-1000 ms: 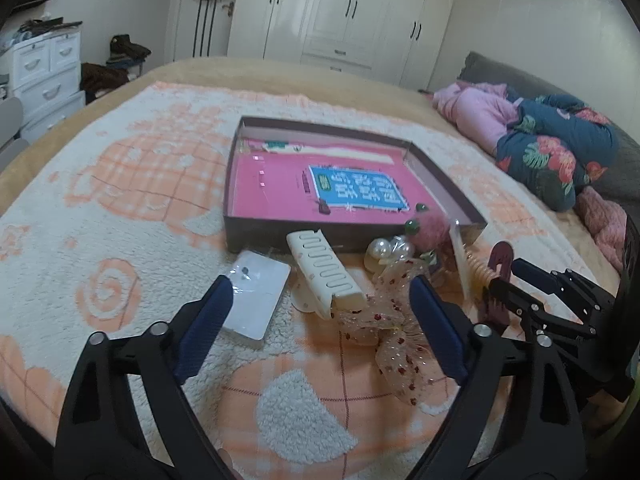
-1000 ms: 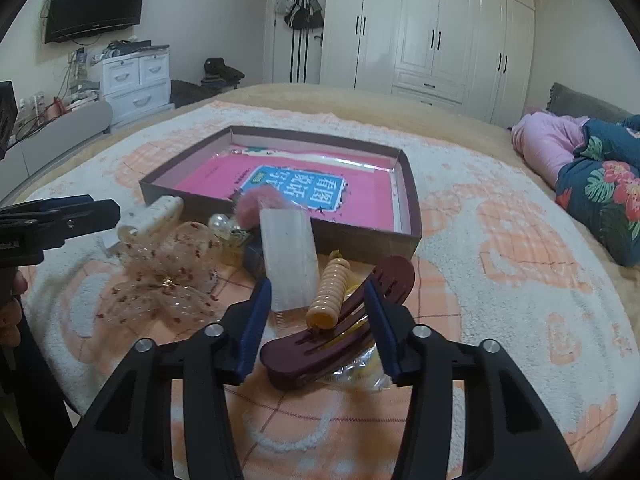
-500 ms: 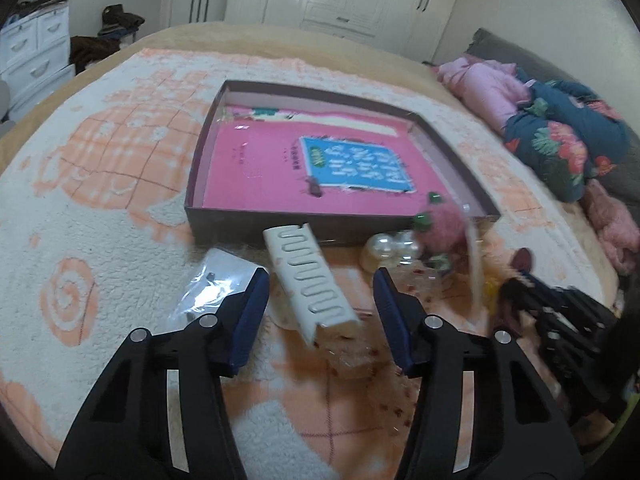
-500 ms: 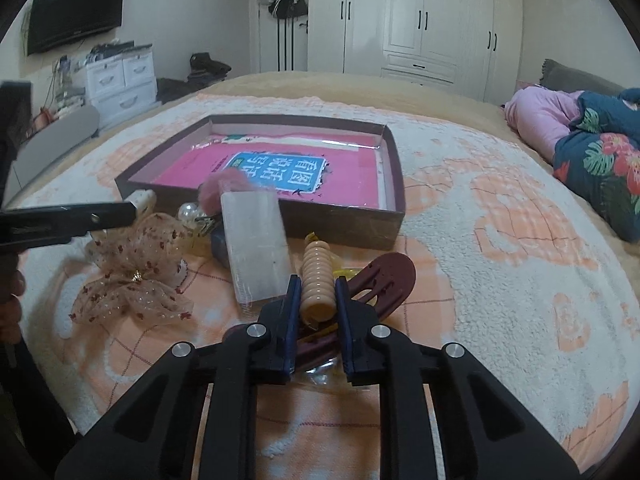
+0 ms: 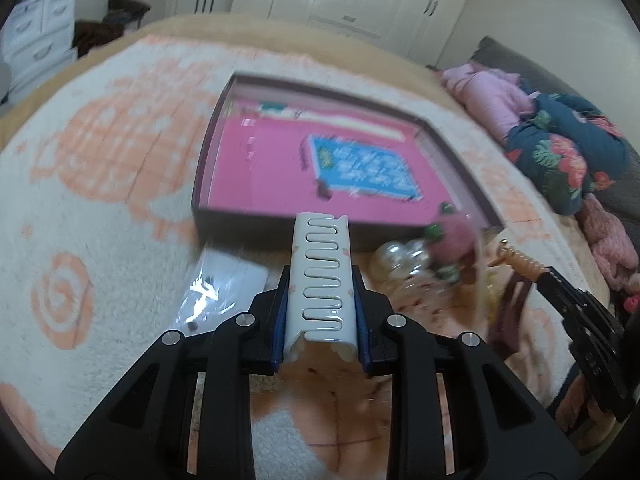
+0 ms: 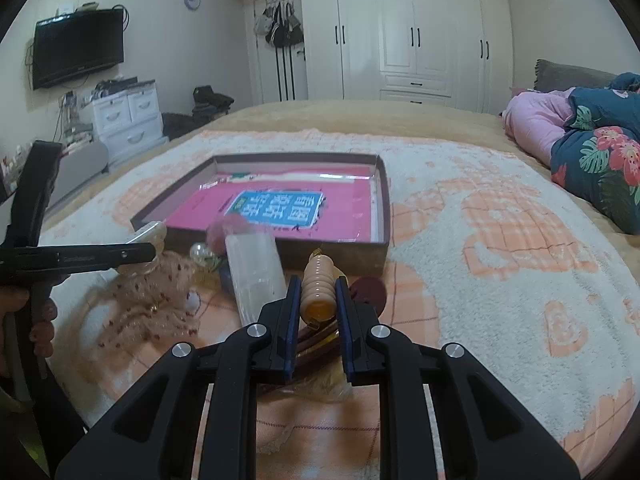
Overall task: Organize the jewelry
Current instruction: 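Carry both items over the pink tray while the right gripper releases the spiral tie inside, then lower the white comb into the tray and open the left gripper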
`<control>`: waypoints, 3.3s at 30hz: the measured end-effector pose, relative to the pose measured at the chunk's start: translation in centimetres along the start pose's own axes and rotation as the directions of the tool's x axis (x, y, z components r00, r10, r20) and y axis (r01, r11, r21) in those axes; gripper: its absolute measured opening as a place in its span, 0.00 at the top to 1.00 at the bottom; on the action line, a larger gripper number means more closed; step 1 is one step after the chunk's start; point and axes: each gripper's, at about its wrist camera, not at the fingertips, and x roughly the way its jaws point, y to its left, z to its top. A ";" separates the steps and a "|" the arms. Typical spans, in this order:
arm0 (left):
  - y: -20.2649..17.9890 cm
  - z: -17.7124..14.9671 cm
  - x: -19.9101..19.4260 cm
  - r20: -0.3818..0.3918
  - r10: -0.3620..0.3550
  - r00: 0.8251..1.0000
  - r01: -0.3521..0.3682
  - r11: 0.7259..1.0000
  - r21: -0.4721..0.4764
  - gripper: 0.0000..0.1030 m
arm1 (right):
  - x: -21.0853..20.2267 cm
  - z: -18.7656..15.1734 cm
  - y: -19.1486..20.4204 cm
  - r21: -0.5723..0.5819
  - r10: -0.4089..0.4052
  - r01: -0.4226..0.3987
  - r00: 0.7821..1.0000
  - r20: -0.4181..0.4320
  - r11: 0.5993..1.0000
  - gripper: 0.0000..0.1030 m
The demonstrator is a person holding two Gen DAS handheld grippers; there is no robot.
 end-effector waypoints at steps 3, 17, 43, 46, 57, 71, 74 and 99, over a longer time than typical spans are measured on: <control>-0.5 0.8 -1.2 0.041 -0.020 0.999 0.019 1.000 0.021 0.82 | -0.3 0.5 -0.2 0.004 -0.006 0.006 1.000 0.017 1.000 0.84; 3.0 5.8 0.2 0.114 0.033 0.993 -0.027 0.998 -0.055 0.81 | 2.3 4.9 -0.9 -0.034 -0.054 0.057 0.995 0.079 0.998 0.84; 4.5 7.2 5.4 0.030 0.063 0.998 -0.062 0.997 -0.041 0.81 | 14.3 8.7 -1.5 -0.013 -0.072 0.071 0.986 -0.153 0.997 0.84; 4.4 7.2 5.4 0.031 0.064 0.997 -0.063 0.997 -0.033 0.81 | 14.2 8.1 -1.5 -0.001 -0.061 0.062 0.983 -0.174 0.998 0.84; 4.3 7.1 5.4 0.035 0.060 0.998 -0.059 0.998 -0.024 0.79 | 11.7 7.2 -1.0 0.025 -0.028 0.032 0.988 -0.151 0.999 0.70; 3.5 6.9 0.8 0.148 0.037 0.988 -0.033 0.999 -0.029 0.46 | 3.4 6.6 -0.3 0.027 -0.057 0.055 0.995 0.079 0.998 0.33; 3.1 6.6 -0.6 0.181 0.029 0.983 -0.025 0.999 -0.026 0.32 | 2.1 6.3 -0.4 0.027 -0.055 0.052 0.993 0.104 0.998 0.31; 0.2 2.4 -5.0 0.189 -0.038 0.981 0.020 0.995 0.096 0.11 | -2.0 4.1 1.0 -0.047 0.071 -0.067 0.994 0.086 0.997 0.23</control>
